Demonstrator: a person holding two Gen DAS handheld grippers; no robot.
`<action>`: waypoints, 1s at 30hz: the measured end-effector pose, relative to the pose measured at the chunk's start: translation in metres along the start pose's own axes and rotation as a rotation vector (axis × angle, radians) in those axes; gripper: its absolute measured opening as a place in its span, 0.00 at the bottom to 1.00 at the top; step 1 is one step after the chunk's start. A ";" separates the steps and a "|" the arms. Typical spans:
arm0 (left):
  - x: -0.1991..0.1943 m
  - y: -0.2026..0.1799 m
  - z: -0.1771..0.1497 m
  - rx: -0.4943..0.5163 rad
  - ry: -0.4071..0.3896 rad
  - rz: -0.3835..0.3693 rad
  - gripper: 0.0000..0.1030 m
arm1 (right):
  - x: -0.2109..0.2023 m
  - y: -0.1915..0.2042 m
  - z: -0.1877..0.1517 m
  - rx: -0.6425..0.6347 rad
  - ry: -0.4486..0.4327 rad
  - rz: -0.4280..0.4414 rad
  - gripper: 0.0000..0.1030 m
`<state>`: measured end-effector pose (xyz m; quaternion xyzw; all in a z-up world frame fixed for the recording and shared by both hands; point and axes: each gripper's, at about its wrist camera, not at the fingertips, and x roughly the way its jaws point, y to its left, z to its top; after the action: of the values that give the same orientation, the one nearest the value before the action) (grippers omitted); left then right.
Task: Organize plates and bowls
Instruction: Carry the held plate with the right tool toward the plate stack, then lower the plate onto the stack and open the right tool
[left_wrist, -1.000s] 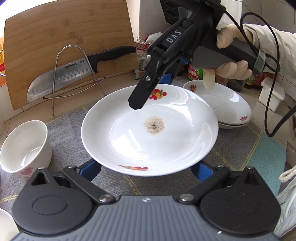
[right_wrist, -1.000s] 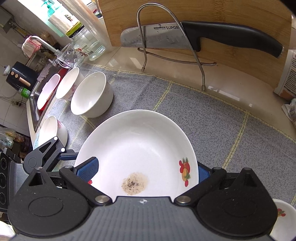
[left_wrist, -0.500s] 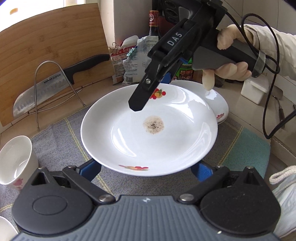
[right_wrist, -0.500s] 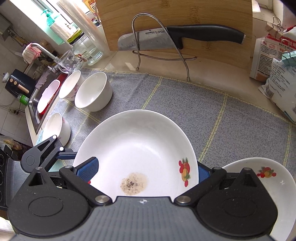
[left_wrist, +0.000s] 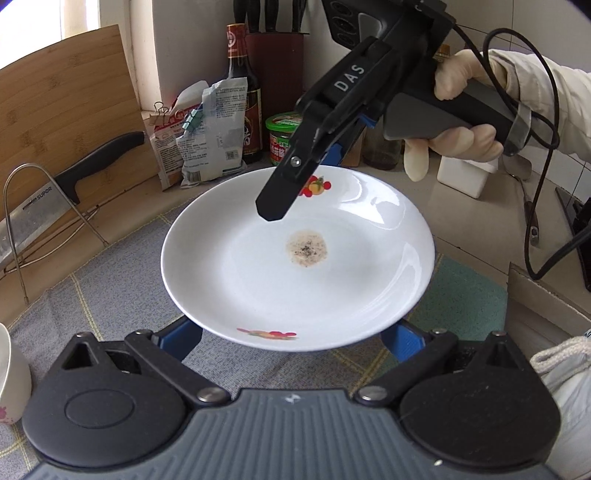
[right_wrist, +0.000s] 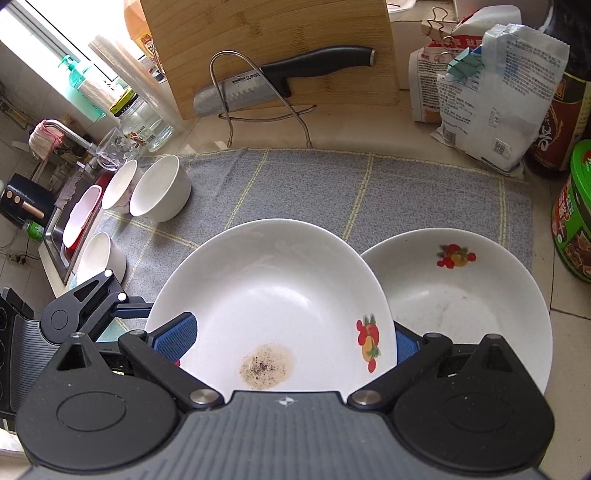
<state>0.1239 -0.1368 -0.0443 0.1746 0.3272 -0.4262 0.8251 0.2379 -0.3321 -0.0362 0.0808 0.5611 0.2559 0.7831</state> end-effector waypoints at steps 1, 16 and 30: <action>0.002 -0.002 0.001 0.004 0.000 -0.005 0.99 | -0.003 -0.003 -0.002 0.006 -0.003 -0.004 1.00; 0.039 -0.012 0.020 0.029 0.034 -0.073 0.99 | -0.023 -0.043 -0.024 0.085 -0.042 -0.024 1.00; 0.060 -0.009 0.032 0.069 0.053 -0.088 0.99 | -0.019 -0.072 -0.027 0.136 -0.052 -0.051 1.00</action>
<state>0.1543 -0.1951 -0.0628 0.1997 0.3413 -0.4683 0.7901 0.2310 -0.4077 -0.0595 0.1261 0.5584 0.1950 0.7964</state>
